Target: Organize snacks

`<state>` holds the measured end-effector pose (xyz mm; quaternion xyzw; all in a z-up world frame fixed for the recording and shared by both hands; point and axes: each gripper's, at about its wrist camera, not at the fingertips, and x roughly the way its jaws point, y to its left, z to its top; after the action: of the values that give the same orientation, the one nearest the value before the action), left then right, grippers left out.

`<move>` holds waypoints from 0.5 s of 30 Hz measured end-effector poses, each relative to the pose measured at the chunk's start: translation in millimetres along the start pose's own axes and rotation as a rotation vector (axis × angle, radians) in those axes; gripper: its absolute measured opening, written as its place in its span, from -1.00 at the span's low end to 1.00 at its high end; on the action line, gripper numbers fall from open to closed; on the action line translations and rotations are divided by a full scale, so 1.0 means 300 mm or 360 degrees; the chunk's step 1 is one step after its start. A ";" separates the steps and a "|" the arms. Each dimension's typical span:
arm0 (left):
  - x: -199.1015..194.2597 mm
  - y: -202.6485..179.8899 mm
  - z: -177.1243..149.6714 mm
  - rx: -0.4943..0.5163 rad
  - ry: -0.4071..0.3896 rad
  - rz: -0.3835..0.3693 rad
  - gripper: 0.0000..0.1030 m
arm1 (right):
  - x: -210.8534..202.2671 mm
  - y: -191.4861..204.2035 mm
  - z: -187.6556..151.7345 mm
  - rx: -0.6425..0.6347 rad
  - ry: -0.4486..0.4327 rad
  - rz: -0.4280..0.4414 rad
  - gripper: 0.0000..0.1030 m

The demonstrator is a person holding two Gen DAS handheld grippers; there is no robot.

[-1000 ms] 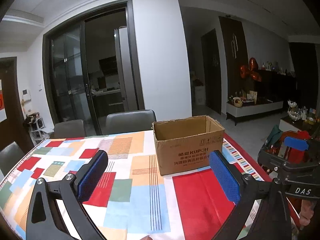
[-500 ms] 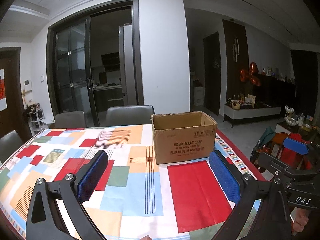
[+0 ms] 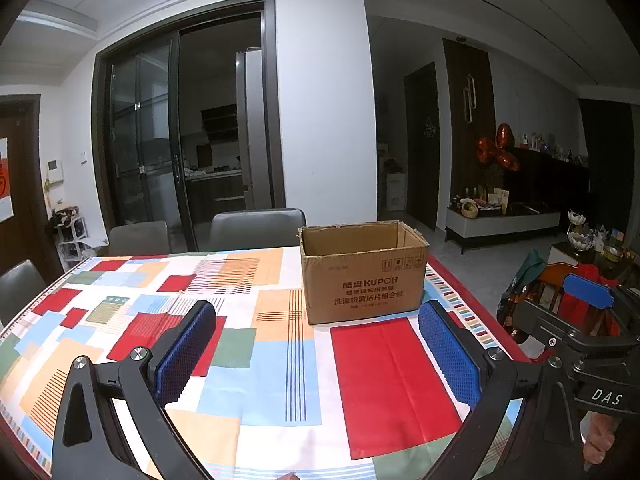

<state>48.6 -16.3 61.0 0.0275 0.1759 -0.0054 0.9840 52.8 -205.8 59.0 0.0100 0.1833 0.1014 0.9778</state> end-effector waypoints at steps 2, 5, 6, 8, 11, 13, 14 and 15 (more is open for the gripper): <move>0.000 -0.001 -0.004 0.0001 0.0005 0.0002 1.00 | 0.000 0.000 0.000 -0.0001 0.0000 0.0002 0.78; -0.003 0.001 -0.009 -0.0004 0.0011 0.0005 1.00 | 0.000 -0.004 -0.002 -0.0002 0.0006 0.0003 0.78; -0.002 0.002 -0.010 -0.0005 0.0011 0.0008 1.00 | -0.002 -0.006 -0.003 -0.0002 0.0006 0.0006 0.78; 0.000 0.007 -0.013 -0.0007 0.0014 0.0014 1.00 | -0.002 -0.006 -0.005 -0.0005 0.0008 0.0004 0.78; 0.007 0.008 -0.014 -0.0006 0.0023 0.0012 1.00 | -0.001 -0.004 -0.006 -0.0010 0.0014 0.0001 0.78; 0.008 0.008 -0.015 -0.0010 0.0027 0.0013 1.00 | -0.001 -0.006 -0.008 -0.0011 0.0019 0.0003 0.78; 0.007 0.008 -0.015 -0.0011 0.0026 0.0011 1.00 | 0.001 -0.003 -0.006 -0.0010 0.0020 0.0003 0.78; 0.007 0.009 -0.016 -0.0012 0.0026 0.0014 1.00 | 0.001 -0.004 -0.006 -0.0011 0.0021 0.0004 0.78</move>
<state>48.9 -13.4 56.1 0.0247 0.1839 -0.0004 0.9826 52.5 -206.9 57.1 0.0061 0.1893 0.1035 0.9764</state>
